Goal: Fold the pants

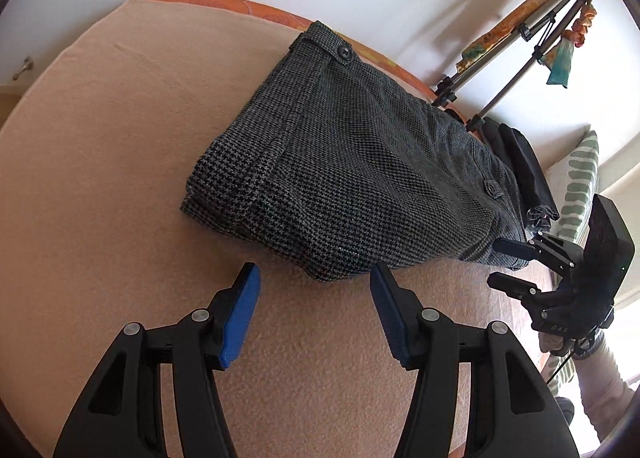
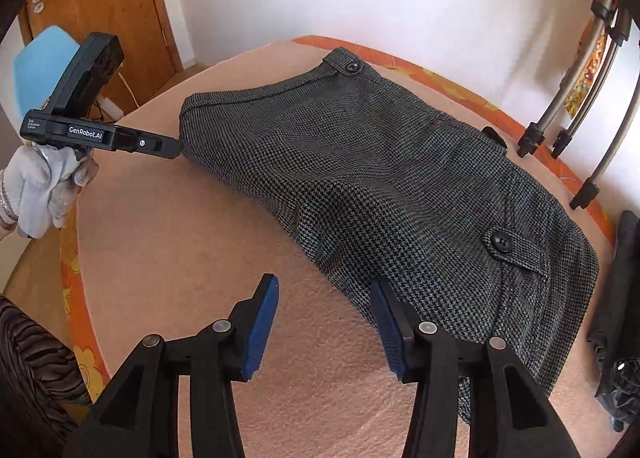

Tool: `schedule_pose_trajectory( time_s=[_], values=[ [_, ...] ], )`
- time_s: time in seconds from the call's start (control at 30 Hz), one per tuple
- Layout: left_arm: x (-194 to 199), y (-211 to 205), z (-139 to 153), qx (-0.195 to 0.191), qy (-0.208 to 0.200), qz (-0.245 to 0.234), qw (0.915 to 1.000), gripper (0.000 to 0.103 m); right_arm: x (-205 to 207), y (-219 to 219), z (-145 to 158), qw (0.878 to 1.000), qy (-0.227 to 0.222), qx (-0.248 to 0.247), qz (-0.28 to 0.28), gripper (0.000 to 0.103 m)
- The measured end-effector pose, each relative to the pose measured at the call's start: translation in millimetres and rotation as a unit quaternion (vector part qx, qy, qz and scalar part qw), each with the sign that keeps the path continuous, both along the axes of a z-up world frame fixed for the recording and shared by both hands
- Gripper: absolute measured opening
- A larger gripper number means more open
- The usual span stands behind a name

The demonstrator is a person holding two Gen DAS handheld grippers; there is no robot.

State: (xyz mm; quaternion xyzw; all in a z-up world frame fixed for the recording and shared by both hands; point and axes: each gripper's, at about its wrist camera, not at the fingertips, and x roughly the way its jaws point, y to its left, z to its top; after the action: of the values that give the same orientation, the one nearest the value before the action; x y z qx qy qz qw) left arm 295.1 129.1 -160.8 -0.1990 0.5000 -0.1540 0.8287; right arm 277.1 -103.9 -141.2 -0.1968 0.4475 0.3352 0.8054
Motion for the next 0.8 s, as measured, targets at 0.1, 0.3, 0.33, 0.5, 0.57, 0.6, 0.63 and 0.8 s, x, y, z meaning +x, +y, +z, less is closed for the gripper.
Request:
schedule_pose_trajectory(
  time_s=[0.1,0.3,0.33,0.5,0.57,0.6,0.63,0.8],
  values=[
    [12.6,-3.0,1.5,-0.01,-0.01,0.001,0.9999,0.056,14.5,3.6,-1.6,1.0,-0.008,-0.007,-0.001,0.048],
    [37.7,-4.3,19.1,-0.012,-0.041,0.005,0.9991,0.034,18.6,8.4,13.9,1.0,-0.029,0.003,0.01,0.048],
    [41.5,-4.3,20.9,-0.013,-0.043,0.007,0.999,0.032,10.9,12.6,15.4,0.999,-0.037,0.003,0.021,0.048],
    [56.0,-4.3,25.0,-0.018,-0.046,0.012,0.9987,0.023,-19.7,43.3,0.3,0.995,-0.043,-0.021,0.087,0.046],
    [61.4,-5.8,25.7,-0.017,-0.046,0.011,0.9987,0.023,-21.3,55.1,-9.0,0.992,-0.068,-0.054,0.093,0.046],
    [64.0,-6.4,26.0,-0.016,-0.047,0.011,0.9987,0.022,-19.4,58.2,-13.3,0.991,-0.074,-0.064,0.093,0.046],
    [66.7,-7.0,26.1,-0.016,-0.046,0.01,0.9987,0.022,-16.5,61.0,-16.5,0.99,-0.075,-0.071,0.094,0.046],
    [83.3,-11.0,28.8,-0.013,-0.052,0.003,0.9986,0.02,-1.4,69.4,-25.4,0.986,-0.087,-0.102,0.099,0.045]
  ],
)
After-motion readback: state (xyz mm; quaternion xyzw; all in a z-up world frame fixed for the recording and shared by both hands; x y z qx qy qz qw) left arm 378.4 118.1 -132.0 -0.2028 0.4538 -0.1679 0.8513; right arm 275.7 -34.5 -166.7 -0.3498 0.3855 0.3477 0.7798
